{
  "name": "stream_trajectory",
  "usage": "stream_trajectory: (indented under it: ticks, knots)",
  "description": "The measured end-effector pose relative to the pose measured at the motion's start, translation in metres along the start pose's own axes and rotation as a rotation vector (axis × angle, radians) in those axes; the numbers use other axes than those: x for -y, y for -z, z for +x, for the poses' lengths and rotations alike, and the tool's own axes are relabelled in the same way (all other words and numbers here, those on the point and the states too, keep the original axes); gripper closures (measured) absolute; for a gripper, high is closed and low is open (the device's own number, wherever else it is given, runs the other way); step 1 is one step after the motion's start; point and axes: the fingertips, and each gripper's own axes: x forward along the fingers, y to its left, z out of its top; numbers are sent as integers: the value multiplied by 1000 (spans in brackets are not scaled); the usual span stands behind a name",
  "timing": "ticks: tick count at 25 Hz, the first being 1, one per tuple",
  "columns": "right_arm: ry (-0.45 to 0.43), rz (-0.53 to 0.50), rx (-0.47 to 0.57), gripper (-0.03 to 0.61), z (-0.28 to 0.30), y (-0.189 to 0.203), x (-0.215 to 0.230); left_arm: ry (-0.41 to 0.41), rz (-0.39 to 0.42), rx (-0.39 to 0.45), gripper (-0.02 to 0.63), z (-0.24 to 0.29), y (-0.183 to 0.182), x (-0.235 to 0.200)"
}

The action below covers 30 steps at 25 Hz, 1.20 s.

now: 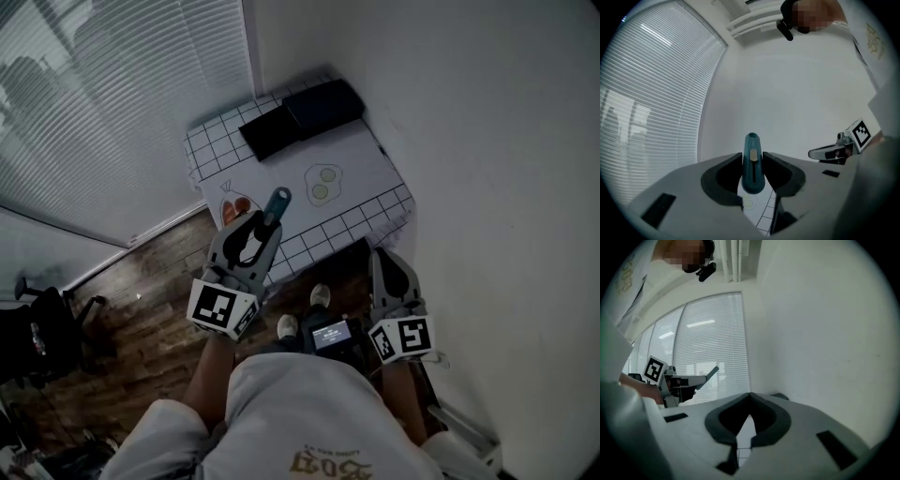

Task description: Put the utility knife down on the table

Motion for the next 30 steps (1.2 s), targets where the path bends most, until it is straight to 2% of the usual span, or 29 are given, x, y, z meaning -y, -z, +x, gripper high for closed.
stream_trajectory:
  ticks: [3,8,12,16,22,30]
  knots:
    - [-42,-26,8,571,26,-6,19,-49,22,-17,471,18,0,-9]
    - [-111,-44,14,571,64,-15,49,-116,15,-10,471,48,-5,-22]
    - [-136,-29,19,571,85,-14,70,-165,64,-31,471,63,0,-27]
    - [-191,-34,8,571,100,-14,78,-221,45,-46,471,72,2,-36]
    - [-219,-33,14,571,118,-18,89,-241,44,-62,471,89,6,-37]
    - [-218,-31,-8,571,145,-13,103,-209,26,-87,471,119,18,-46]
